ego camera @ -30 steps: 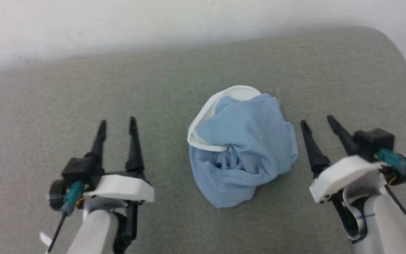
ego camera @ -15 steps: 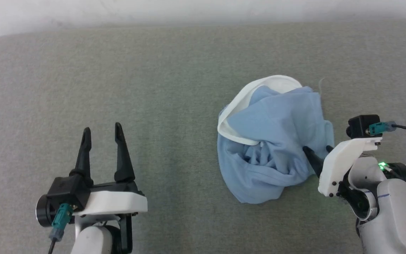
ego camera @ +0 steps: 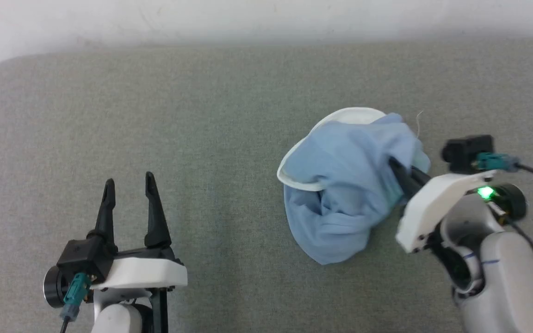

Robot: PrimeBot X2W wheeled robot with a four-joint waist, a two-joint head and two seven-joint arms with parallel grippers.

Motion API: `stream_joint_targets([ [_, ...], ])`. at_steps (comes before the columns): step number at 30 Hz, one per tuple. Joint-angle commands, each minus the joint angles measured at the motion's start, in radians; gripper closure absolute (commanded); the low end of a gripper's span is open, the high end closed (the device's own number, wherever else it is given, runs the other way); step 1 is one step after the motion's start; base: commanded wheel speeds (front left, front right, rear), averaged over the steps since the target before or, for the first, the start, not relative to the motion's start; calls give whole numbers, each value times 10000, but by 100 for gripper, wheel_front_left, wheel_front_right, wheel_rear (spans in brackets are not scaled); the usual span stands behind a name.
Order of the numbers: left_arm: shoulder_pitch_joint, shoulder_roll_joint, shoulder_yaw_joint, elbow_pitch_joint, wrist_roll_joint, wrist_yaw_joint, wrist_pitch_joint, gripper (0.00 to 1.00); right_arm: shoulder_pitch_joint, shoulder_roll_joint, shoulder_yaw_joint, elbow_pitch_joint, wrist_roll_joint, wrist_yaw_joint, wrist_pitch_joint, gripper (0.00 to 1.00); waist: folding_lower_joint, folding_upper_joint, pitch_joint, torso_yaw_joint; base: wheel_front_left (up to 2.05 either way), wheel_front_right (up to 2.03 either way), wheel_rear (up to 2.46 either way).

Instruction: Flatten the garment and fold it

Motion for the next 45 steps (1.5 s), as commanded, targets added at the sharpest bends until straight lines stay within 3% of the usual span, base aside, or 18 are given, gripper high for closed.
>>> stream_joint_targets([
  [1,104,-41,36,21,81,-75,-47,0,114,28,207,-247,-71,-9,-103,100,-1,0,-182,-78,0,0,0],
  [6,243,-49,74,71,79,-168,-47,0,440,-53,2768,-1654,-212,-9,40,100,-1,0,-451,-150,0,0,0],
  [10,305,-52,39,158,13,-223,-47,0,770,-531,4893,-1741,246,-9,799,100,-1,0,-615,-137,0,0,0],
  [11,318,-52,15,183,-9,-236,-47,0,846,-669,5235,-1647,362,-9,977,93,-1,0,-653,-116,0,0,0],
  [12,331,-52,-14,208,-30,-251,-47,0,934,-812,5546,-1533,494,-9,1178,54,-1,0,-691,-88,0,0,0],
  [13,344,-52,-40,229,-42,-263,-47,0,1040,-908,5740,-1427,665,-9,1364,0,-1,0,-729,-58,0,0,0],
  [16,394,-53,-58,266,-49,-299,-47,0,1238,-1079,5805,-1419,995,-9,1453,0,-1,0,-817,7,0,0,0],
  [19,481,-53,-24,261,-31,-321,-47,0,1420,-1079,5167,-1657,947,-9,977,0,-1,0,-879,37,0,0,0],
  [28,602,-54,-101,295,-15,-429,-47,0,2154,-164,1235,-2477,-404,-9,-1785,0,-1,0,-931,7,0,0,0],
  [33,442,-54,-734,486,189,-859,-47,0,2498,13,-504,-2179,-1040,-9,-2527,0,-1,0,-860,-81,0,0,0],
  [39,-45,-54,-2462,1001,284,-1528,381,0,2664,24,-1252,-1634,-838,-9,-2578,0,-1,0,-731,-202,0,0,0],
  [45,-624,-54,-3762,1332,-23,-1401,2140,0,2534,26,-1157,-1364,-617,-9,-2620,0,-1,0,-624,-462,0,0,0],
])
